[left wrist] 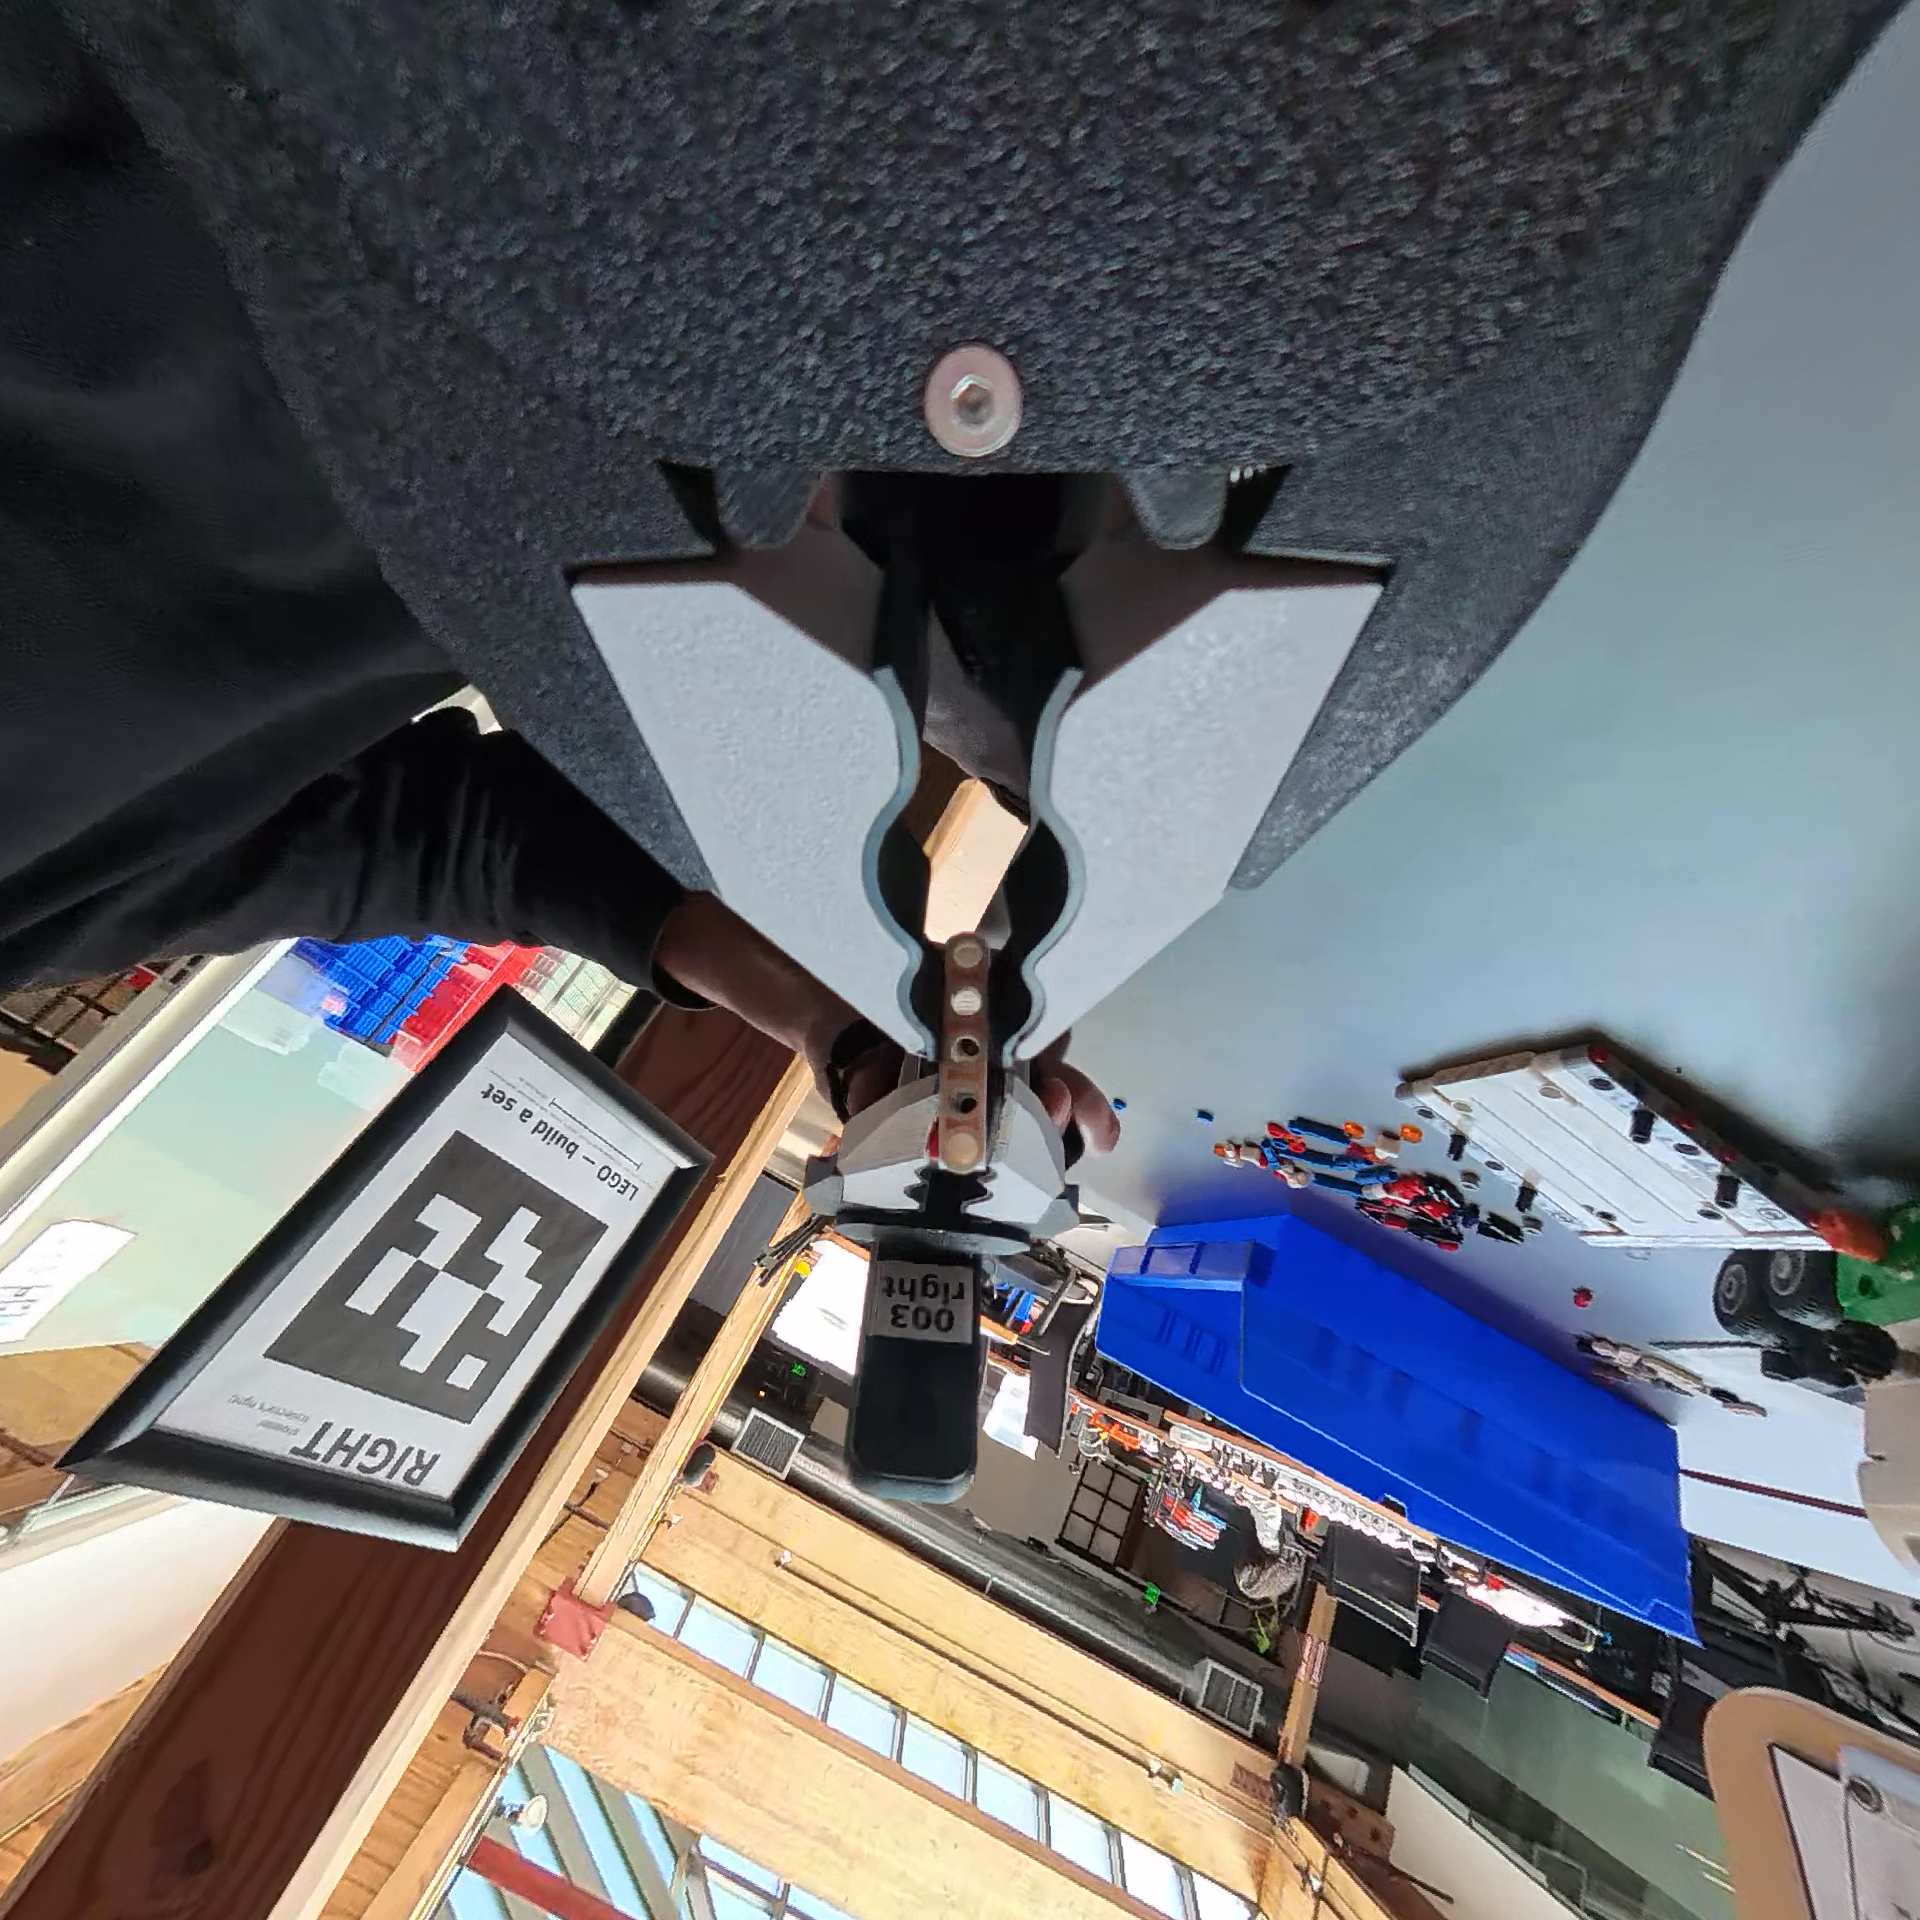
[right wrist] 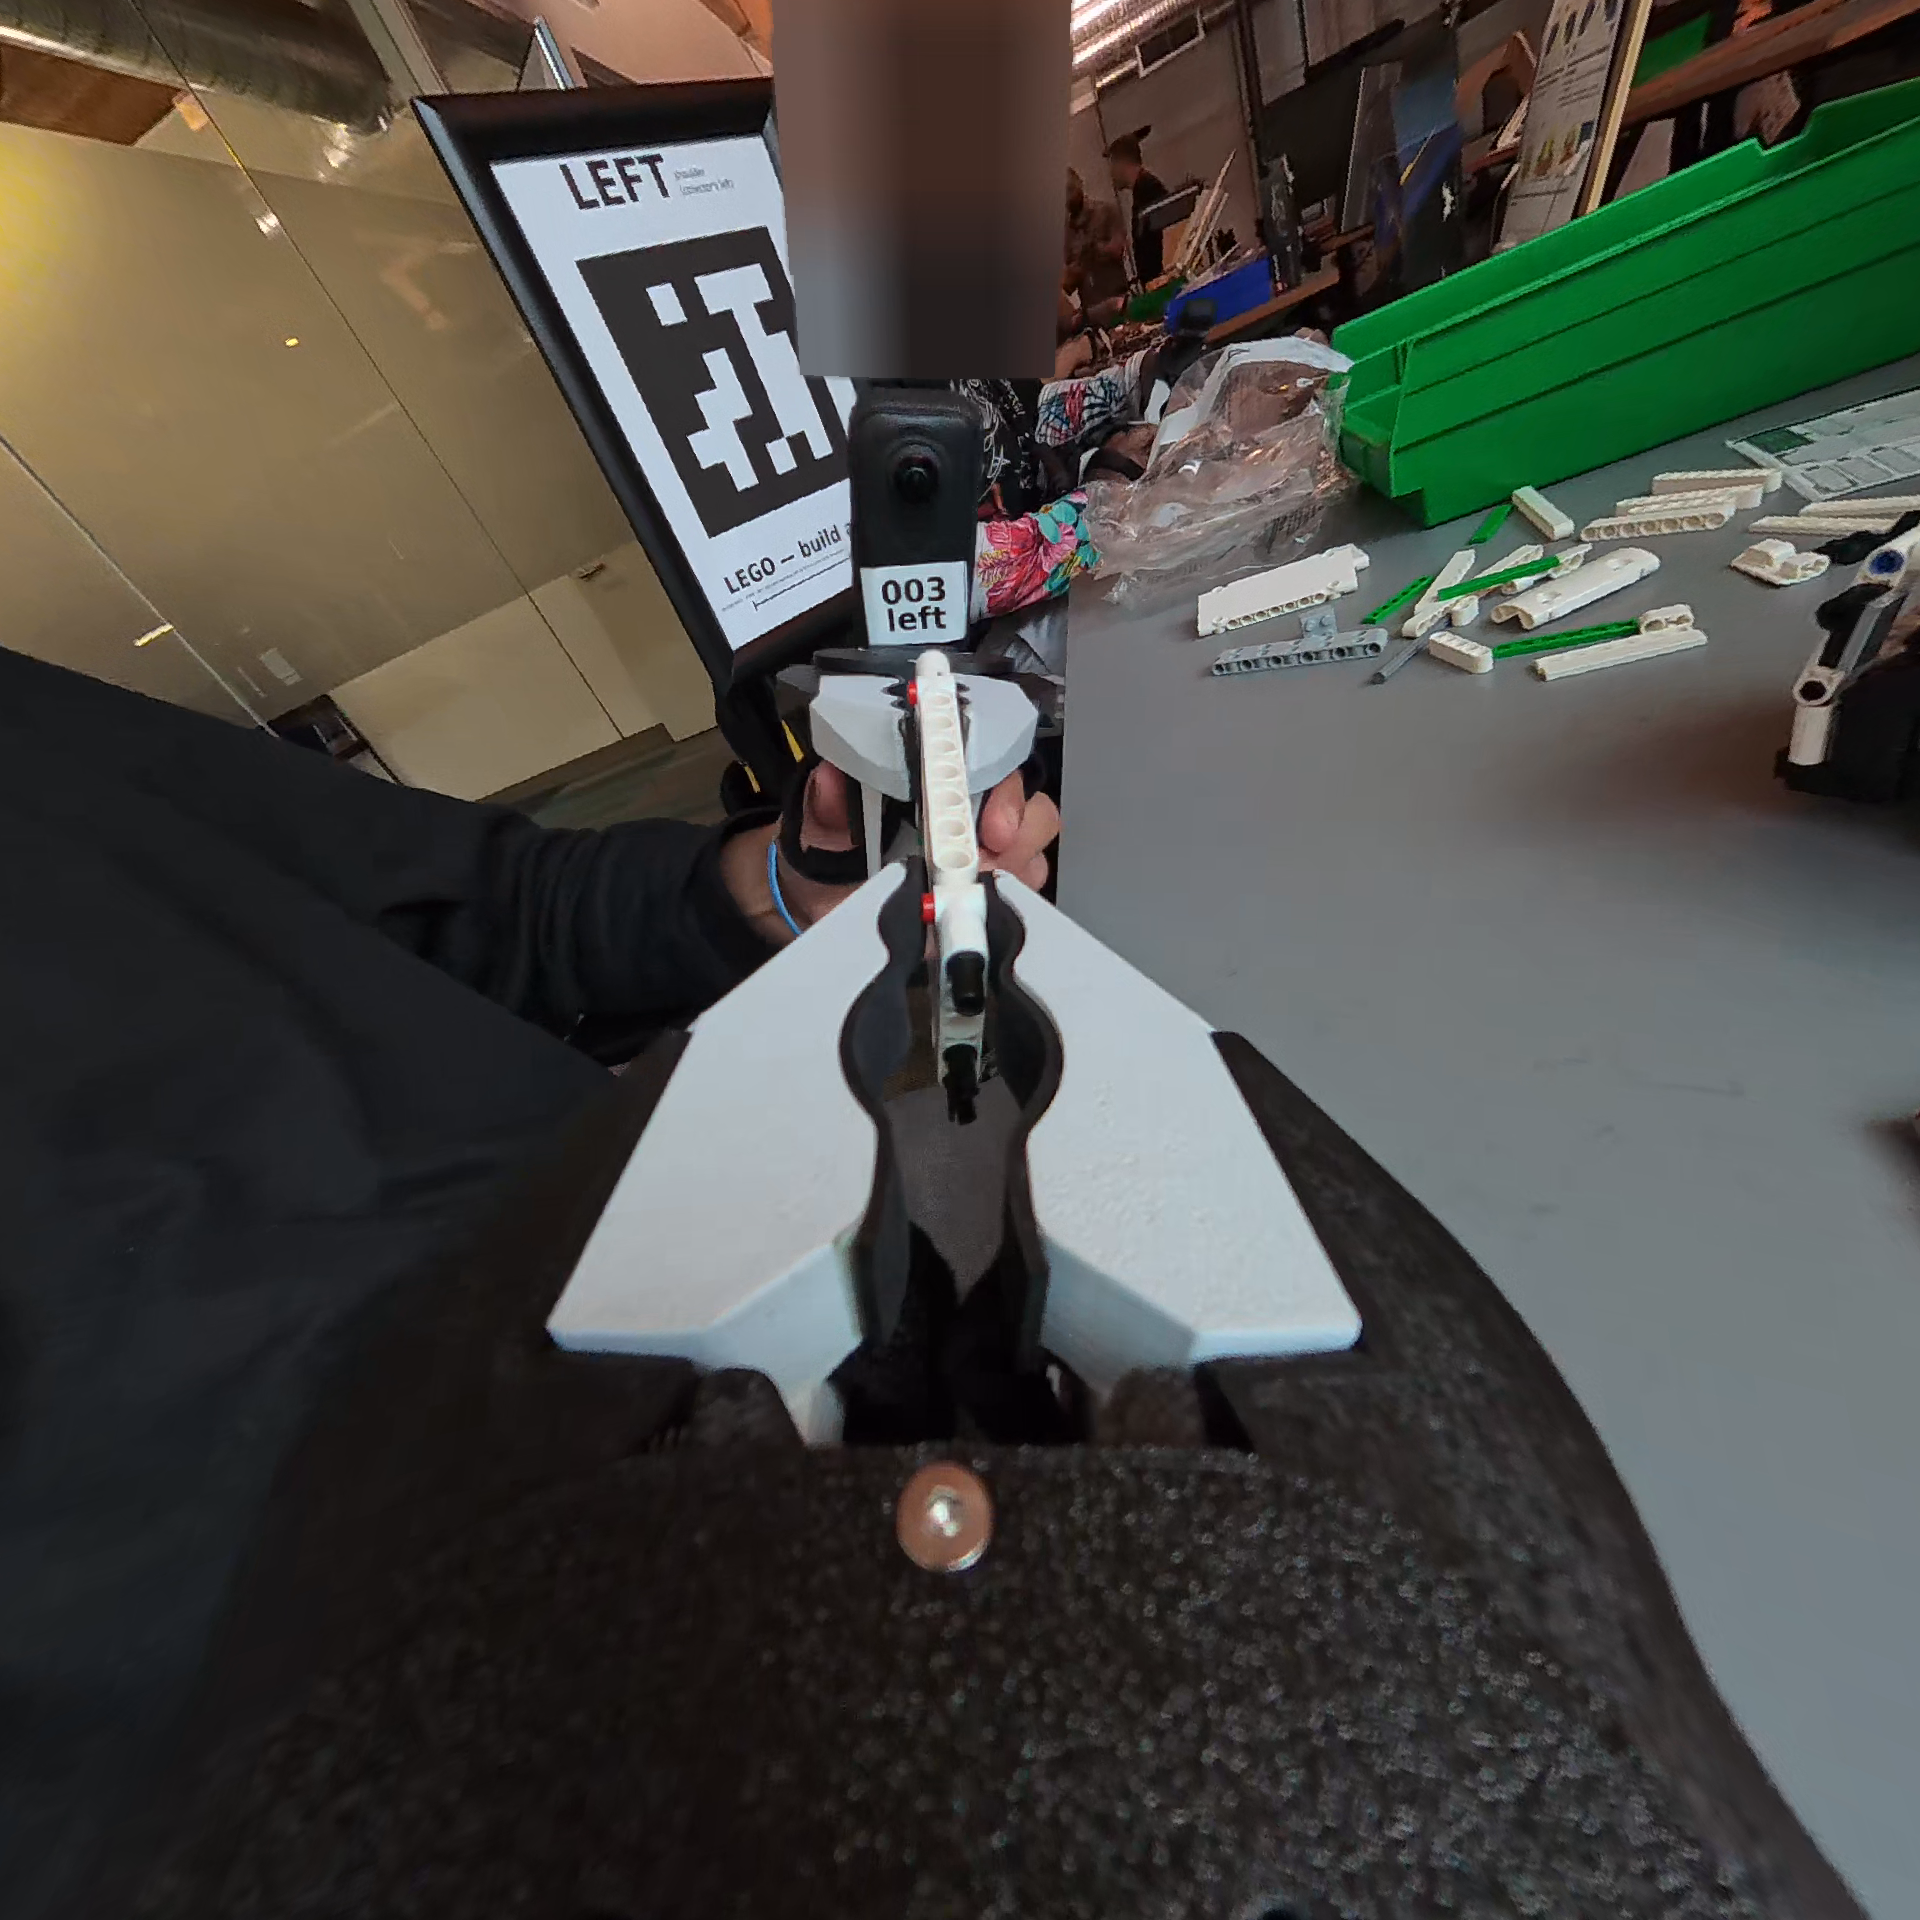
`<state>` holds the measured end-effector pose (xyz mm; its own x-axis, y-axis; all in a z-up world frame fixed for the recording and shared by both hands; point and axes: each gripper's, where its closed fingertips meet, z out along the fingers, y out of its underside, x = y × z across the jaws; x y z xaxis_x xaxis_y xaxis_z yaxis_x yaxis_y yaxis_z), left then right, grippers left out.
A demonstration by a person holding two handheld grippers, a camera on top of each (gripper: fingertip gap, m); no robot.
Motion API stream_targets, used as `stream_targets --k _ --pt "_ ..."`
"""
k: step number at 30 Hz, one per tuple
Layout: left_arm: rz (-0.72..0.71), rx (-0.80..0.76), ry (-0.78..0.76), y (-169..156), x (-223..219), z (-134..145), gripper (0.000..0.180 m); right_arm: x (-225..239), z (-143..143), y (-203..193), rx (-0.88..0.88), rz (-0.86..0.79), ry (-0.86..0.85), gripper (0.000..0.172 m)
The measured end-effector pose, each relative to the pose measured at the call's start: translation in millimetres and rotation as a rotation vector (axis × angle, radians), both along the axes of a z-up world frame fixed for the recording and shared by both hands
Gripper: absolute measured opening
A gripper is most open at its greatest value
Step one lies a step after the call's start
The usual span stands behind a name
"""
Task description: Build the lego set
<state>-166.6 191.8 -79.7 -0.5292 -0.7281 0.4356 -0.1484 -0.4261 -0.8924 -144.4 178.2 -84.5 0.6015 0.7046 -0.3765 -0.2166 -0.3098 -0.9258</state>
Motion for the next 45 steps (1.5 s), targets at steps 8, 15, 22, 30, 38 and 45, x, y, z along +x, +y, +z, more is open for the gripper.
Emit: stream_targets --k 8,15,22,30,38,45 --pt "-0.08 0.205 0.08 -17 -2 -20 0.006 -17 -12 -2 0.02 0.013 -0.28 0.025" --pt "-0.121 0.309 0.103 -32 -4 -31 0.006 -28 -20 -11 -0.006 0.091 -0.302 0.006" --pt "-0.105 0.278 0.042 -28 -4 -25 0.015 -27 -14 -8 -0.015 0.073 -0.253 0.006" --pt "-0.088 0.23 0.058 -22 0 -23 0.006 -22 -8 0 -0.016 0.025 -0.151 0.008" --pt "-0.054 -0.002 0.004 4 -3 -4 0.006 -10 -26 -6 -0.1 0.078 -0.14 0.008" --pt "-0.055 -0.102 -0.037 9 -3 2 0.014 -11 -12 2 -0.125 0.055 0.054 0.006"
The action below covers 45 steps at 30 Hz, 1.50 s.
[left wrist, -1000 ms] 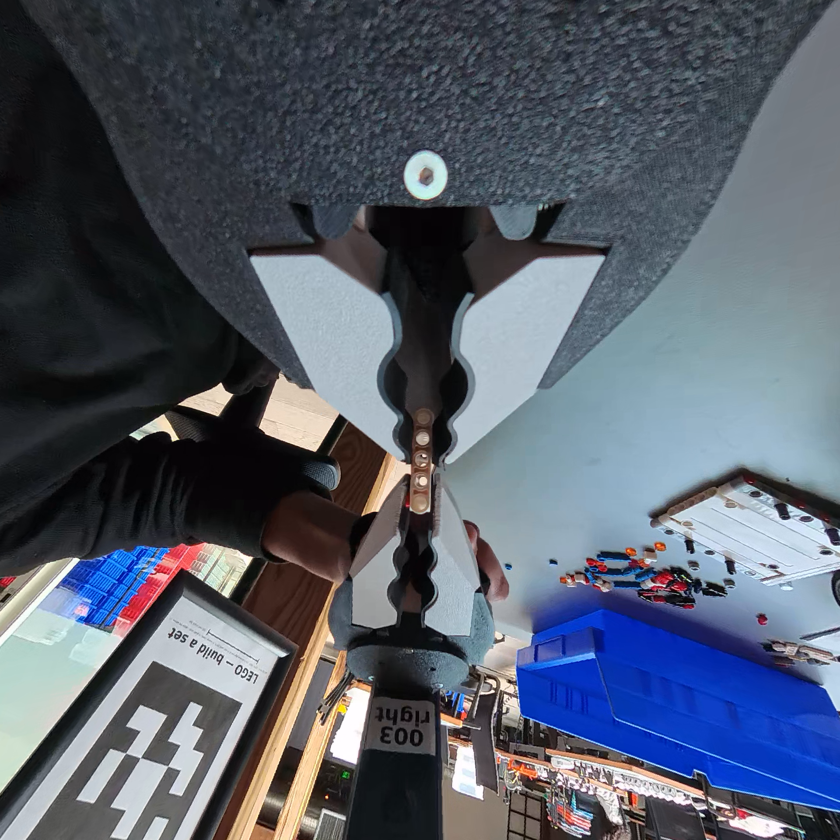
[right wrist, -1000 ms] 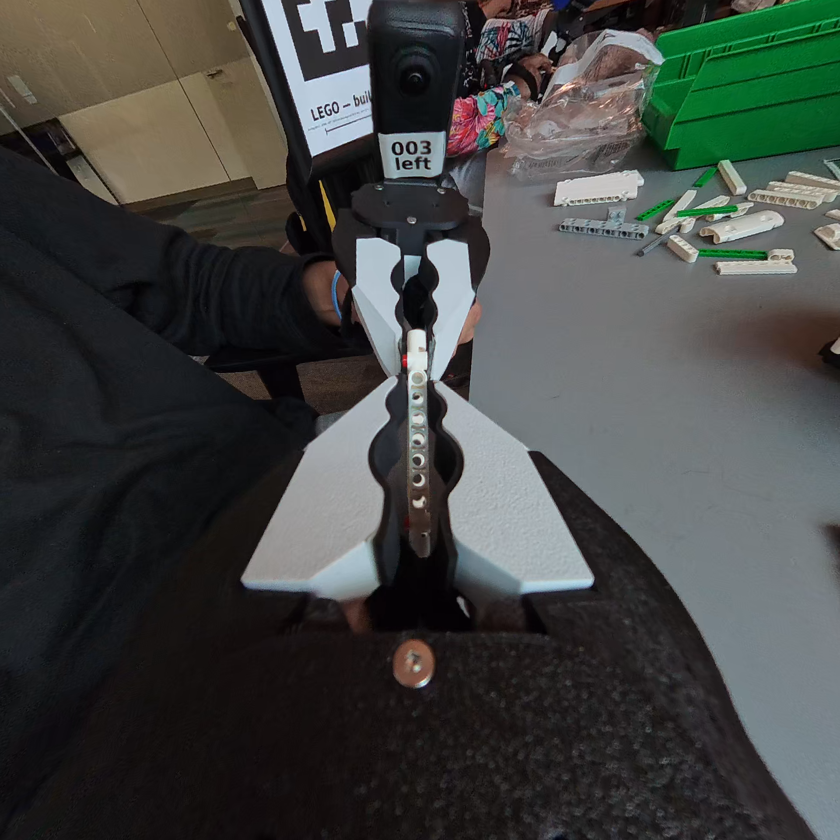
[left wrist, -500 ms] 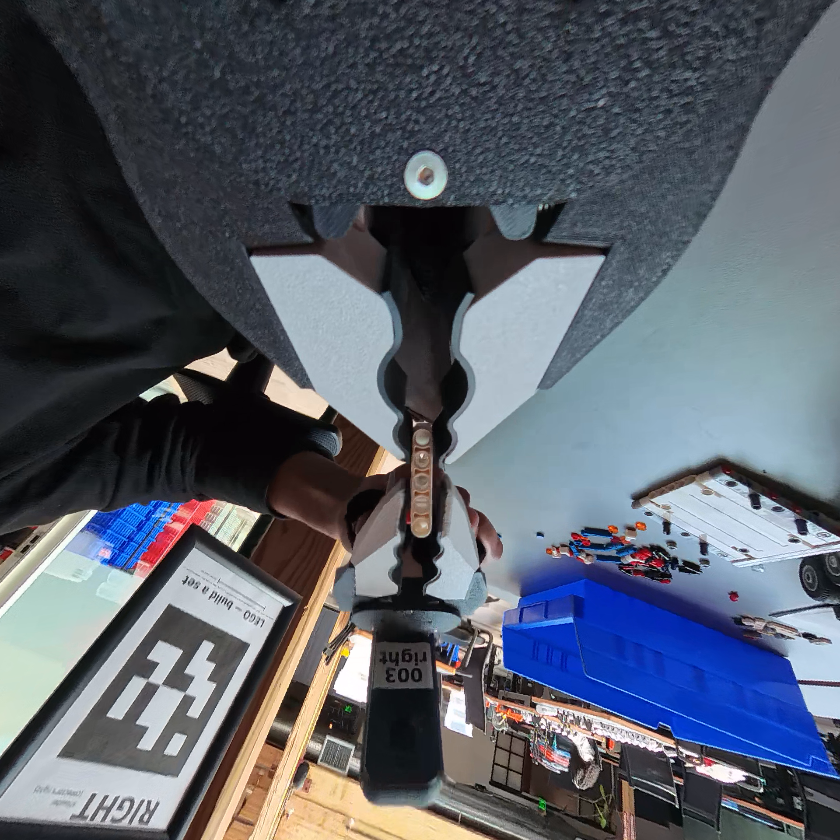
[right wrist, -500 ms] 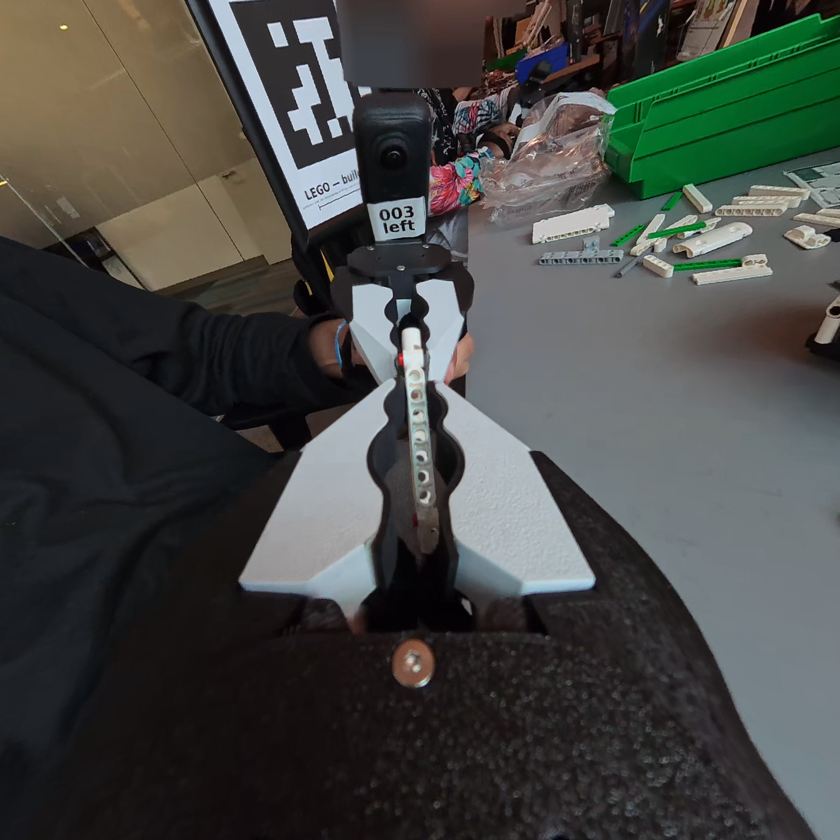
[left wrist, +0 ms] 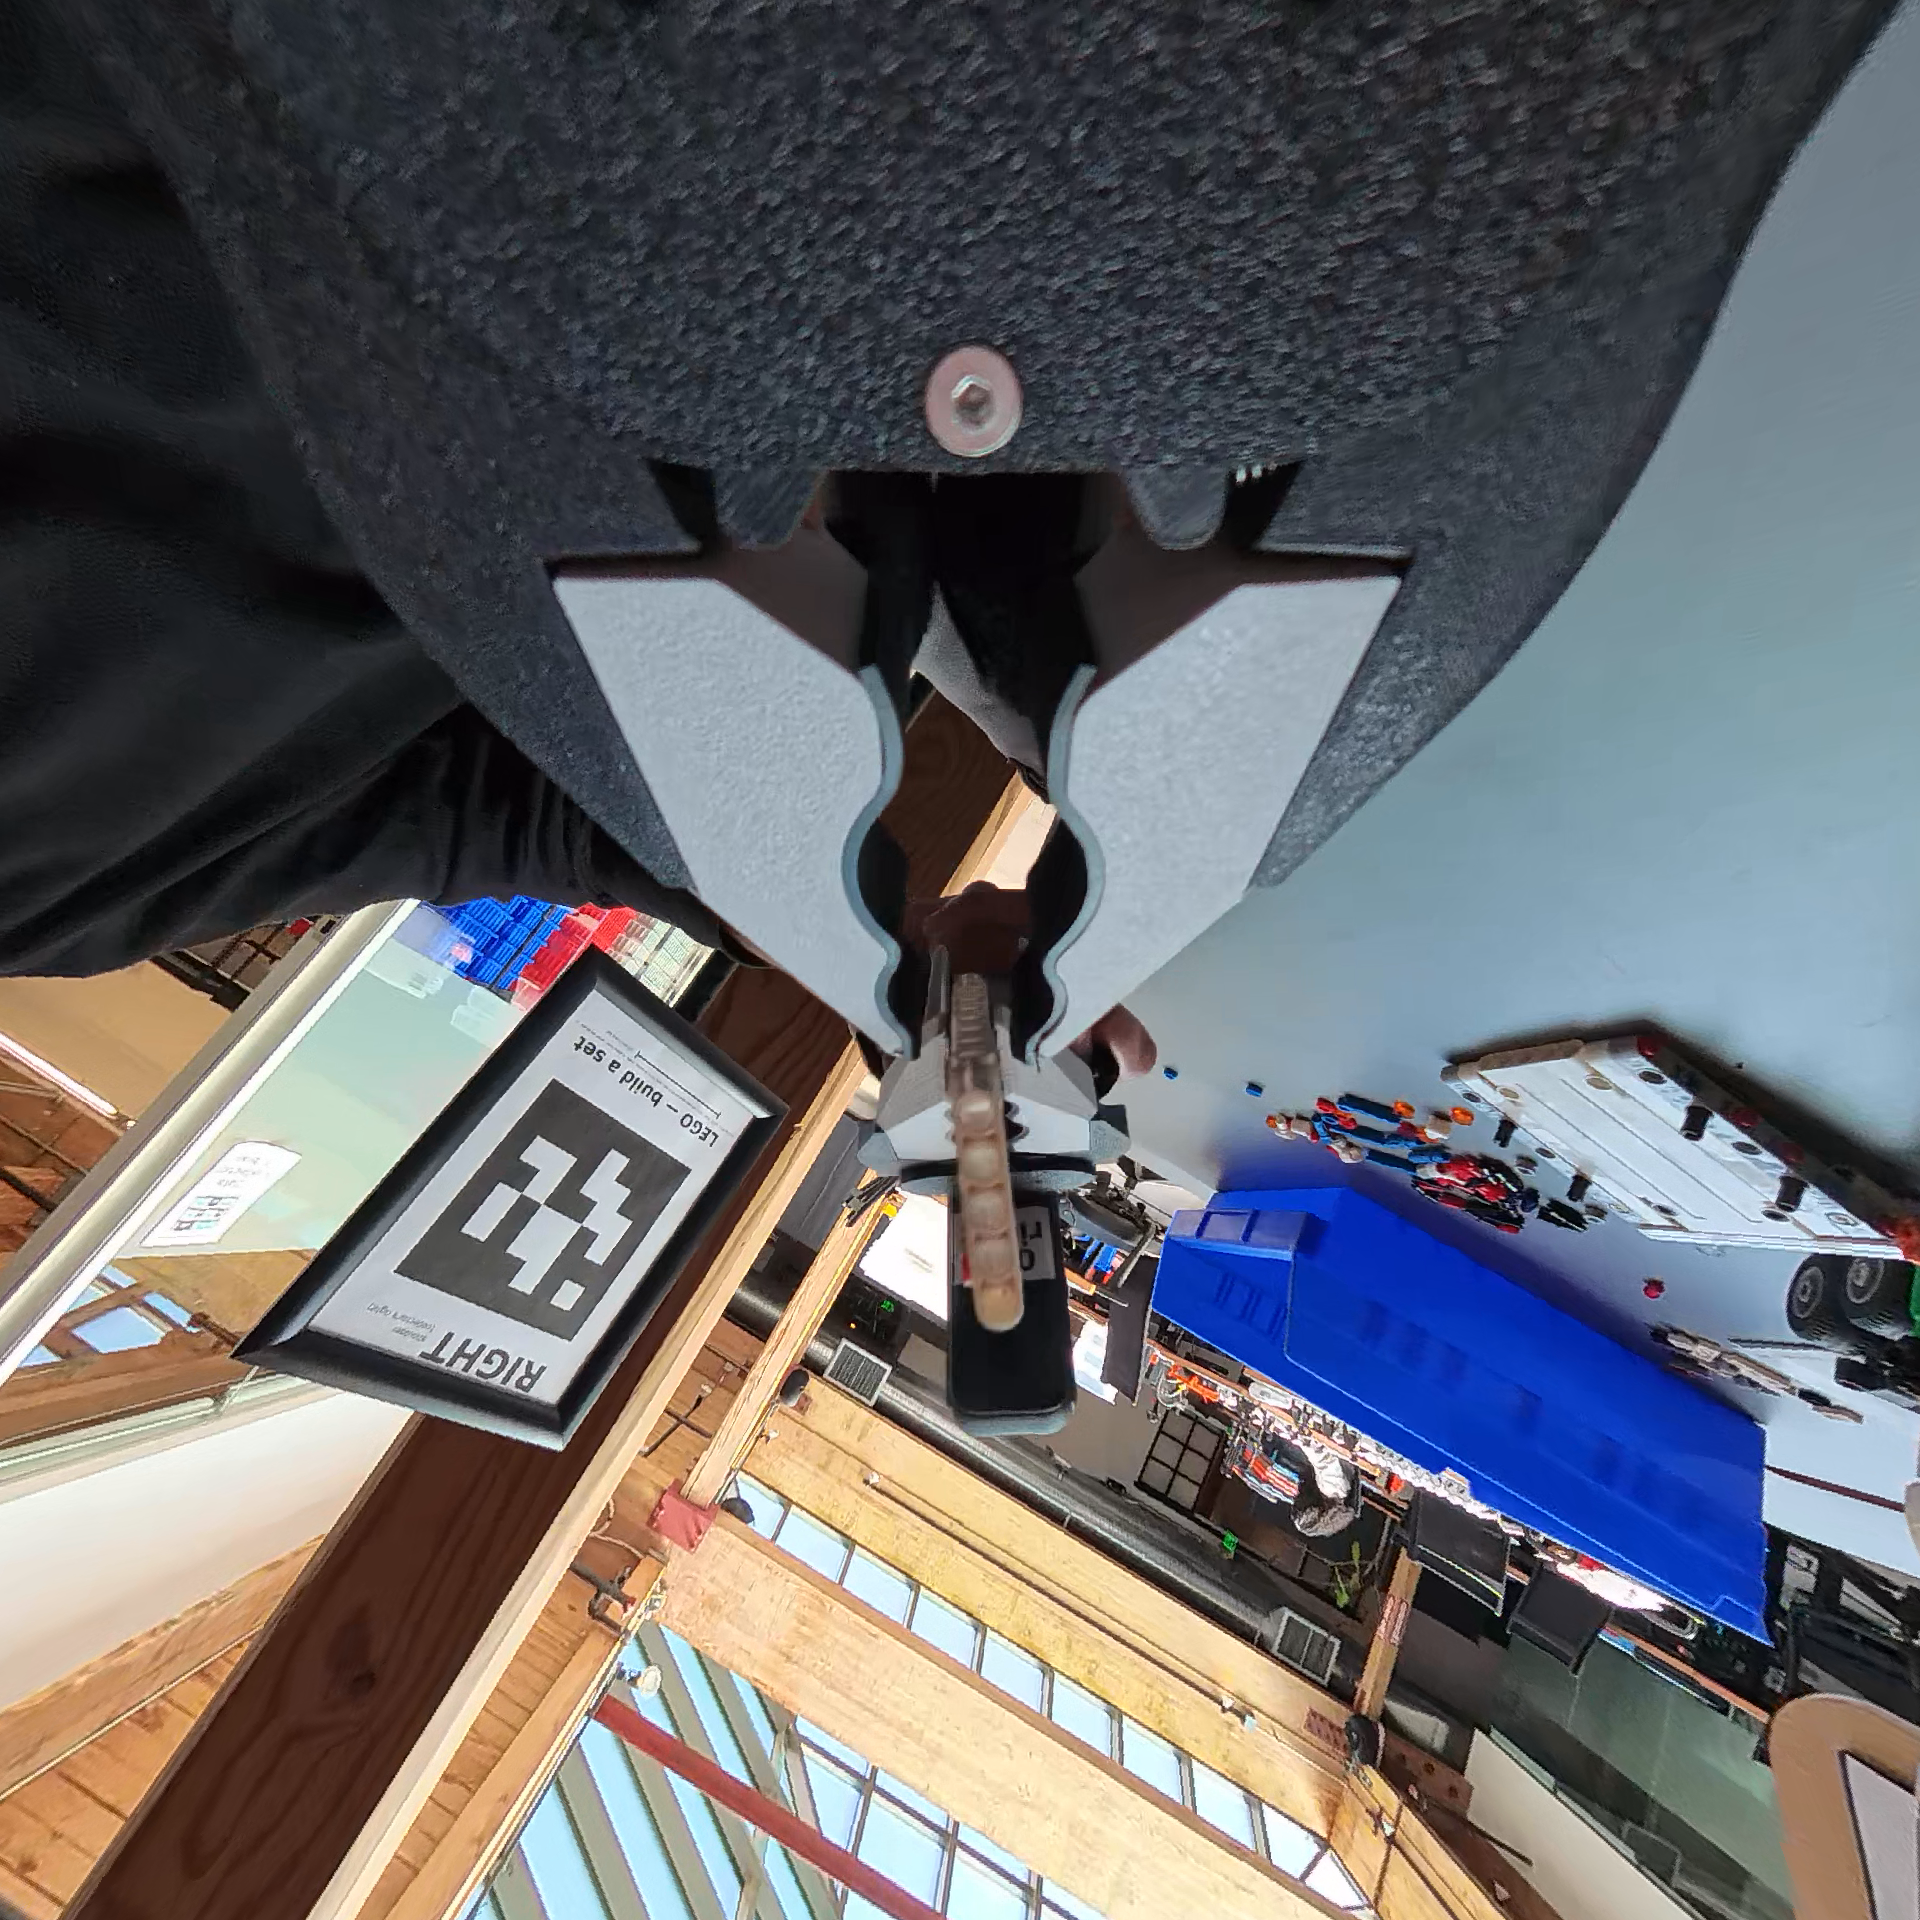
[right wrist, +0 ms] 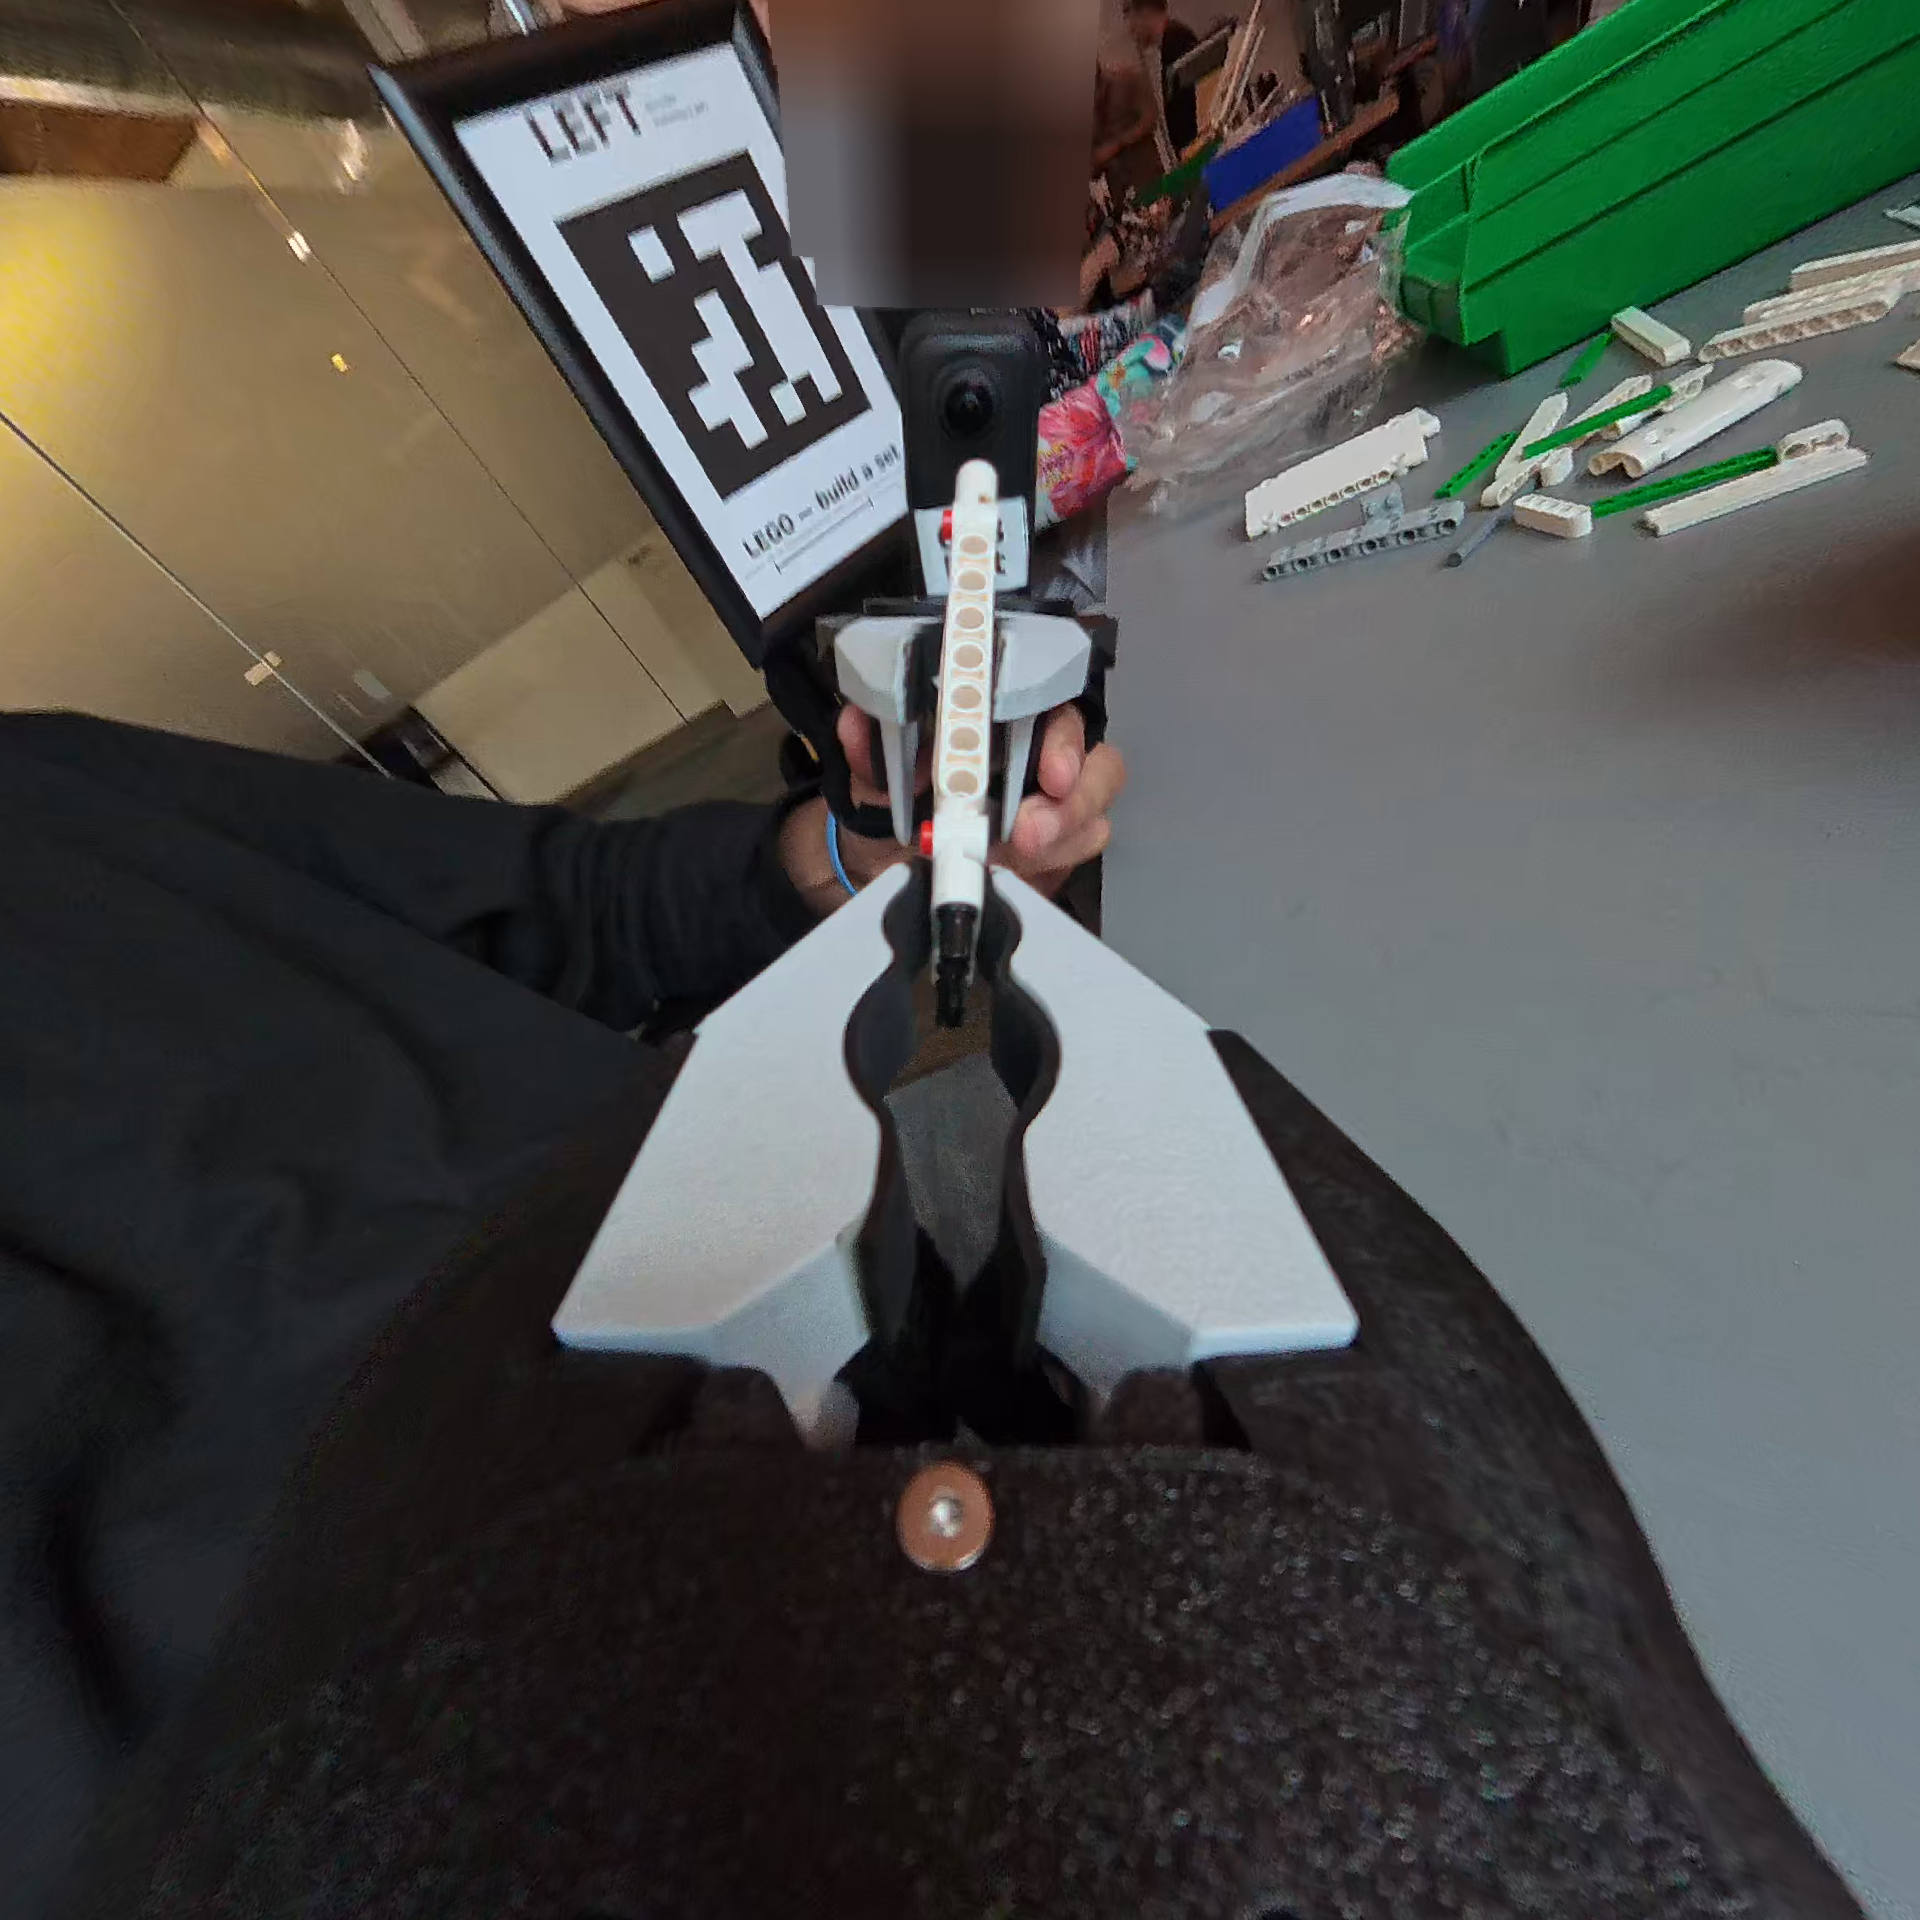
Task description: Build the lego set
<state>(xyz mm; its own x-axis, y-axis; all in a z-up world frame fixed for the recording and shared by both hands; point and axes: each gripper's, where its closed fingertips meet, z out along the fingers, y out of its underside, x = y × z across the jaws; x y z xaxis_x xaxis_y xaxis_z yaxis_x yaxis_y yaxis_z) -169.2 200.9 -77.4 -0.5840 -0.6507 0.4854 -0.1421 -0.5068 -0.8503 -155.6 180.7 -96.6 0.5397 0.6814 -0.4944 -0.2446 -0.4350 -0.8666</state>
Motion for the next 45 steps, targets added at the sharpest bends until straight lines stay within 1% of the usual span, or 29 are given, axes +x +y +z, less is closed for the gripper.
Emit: stream_targets --k 2,3,4,9,13,17,20,23,26,30,35,39,41,43,45 --pt "0.001 0.002 0.001 -3 2 -2 0.014 -2 6 0 -0.009 0.022 0.096 0.006" --pt "0.011 0.007 0.0 -4 3 -3 0.007 -3 5 1 -0.014 0.021 0.109 0.006" --pt "0.023 0.01 -0.003 -4 3 -2 0.006 -5 3 2 -0.021 0.021 0.106 0.006" --pt "0.049 -0.02 0.005 0 3 2 0.006 -6 7 6 -0.034 0.006 0.192 0.006" --pt "0.081 -0.07 -0.042 3 3 9 0.007 -6 14 9 -0.044 -0.009 0.286 0.006" --pt "0.1 -0.054 -0.057 0 4 10 0.007 -7 20 13 -0.044 -0.027 0.36 0.006" --pt "0.107 -0.043 -0.054 -3 6 8 0.007 -10 20 14 -0.044 -0.035 0.375 0.006" --pt "0.11 -0.037 -0.033 -2 8 4 0.006 -10 17 17 -0.044 -0.064 0.356 0.006" --pt "0.117 -0.006 -0.022 -3 8 4 0.005 -10 17 17 -0.055 -0.058 0.369 0.006" --pt "0.118 -0.047 -0.047 -3 7 8 0.006 -10 21 17 -0.025 -0.066 0.385 0.006" --pt "0.111 -0.045 -0.031 -4 8 4 0.006 -11 18 19 -0.032 -0.083 0.362 0.006" --pt "0.096 -0.014 -0.022 -5 6 2 0.005 -13 17 18 -0.026 -0.098 0.299 0.006" --pt "0.081 -0.021 0.006 -3 7 -2 0.006 -12 14 20 -0.014 -0.13 0.218 0.006" --pt "0.098 -0.003 0.022 4 8 -5 0.009 -9 10 21 -0.007 -0.149 0.126 0.006" --pt "0.141 0.023 0.025 16 7 -5 0.02 0 6 20 -0.009 -0.166 0.034 0.006"
